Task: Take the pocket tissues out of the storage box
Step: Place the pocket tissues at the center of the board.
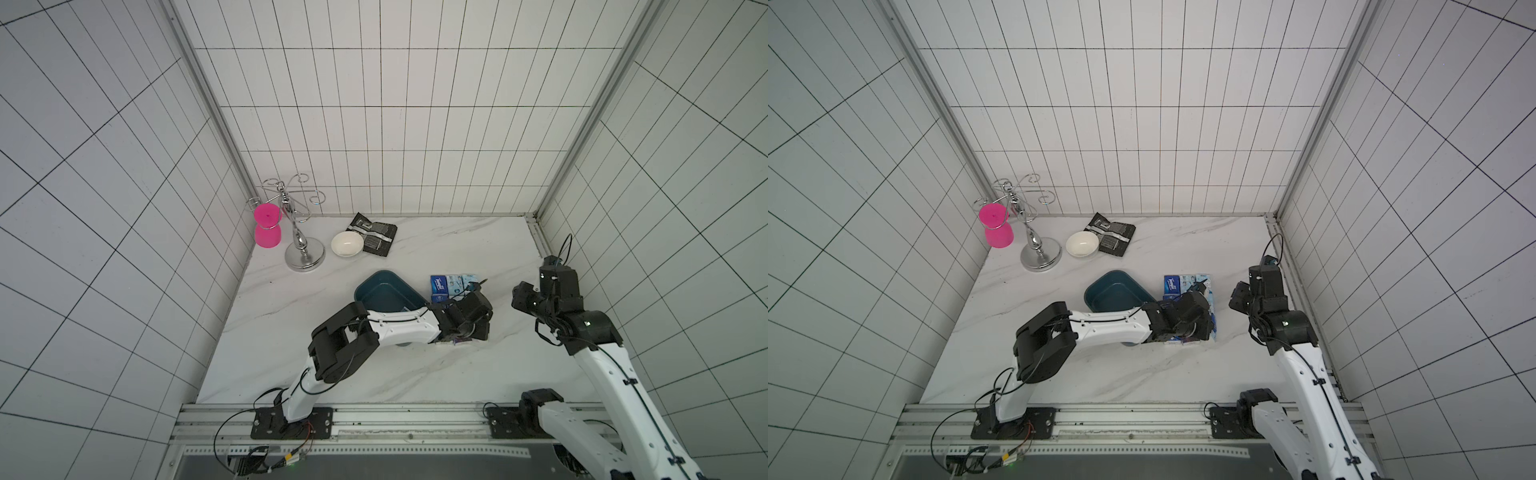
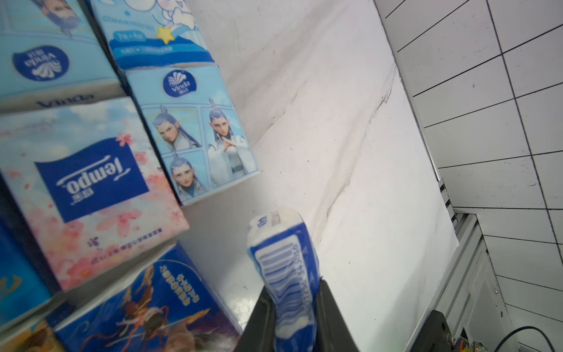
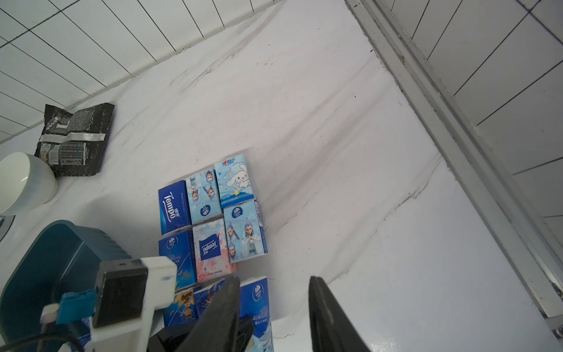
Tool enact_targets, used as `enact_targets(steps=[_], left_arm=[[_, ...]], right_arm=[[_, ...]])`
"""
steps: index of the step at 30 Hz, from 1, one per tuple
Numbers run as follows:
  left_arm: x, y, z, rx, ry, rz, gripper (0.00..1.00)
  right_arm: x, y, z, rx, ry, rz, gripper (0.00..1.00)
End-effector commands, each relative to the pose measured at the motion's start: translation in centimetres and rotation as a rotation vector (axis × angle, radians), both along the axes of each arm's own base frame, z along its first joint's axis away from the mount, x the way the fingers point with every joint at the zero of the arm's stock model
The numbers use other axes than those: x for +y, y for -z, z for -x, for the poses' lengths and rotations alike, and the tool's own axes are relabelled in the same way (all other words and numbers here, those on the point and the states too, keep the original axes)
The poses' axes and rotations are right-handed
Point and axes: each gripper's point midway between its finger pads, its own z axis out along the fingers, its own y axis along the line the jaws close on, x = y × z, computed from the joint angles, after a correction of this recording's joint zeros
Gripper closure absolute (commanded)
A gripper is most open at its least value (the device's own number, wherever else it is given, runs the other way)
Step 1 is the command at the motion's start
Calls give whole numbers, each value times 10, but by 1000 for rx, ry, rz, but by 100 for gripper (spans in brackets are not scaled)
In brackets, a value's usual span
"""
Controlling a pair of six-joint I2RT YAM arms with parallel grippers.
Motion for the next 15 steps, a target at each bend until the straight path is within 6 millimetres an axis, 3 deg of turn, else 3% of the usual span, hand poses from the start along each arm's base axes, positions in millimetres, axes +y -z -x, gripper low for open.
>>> enact_targets(steps=[1,9,15], left_arm=[[-15,-7,-5,33,-10,81,81],[-16,17,-11,88,-34,85,76],[-14,18,-10,99,-24,67,65]], right_arm=[[-7,-14,2,-23,11,15,59],[-2,-5,2,13,-22,-9,58],[1,-4,4,23,-36,-17,57]])
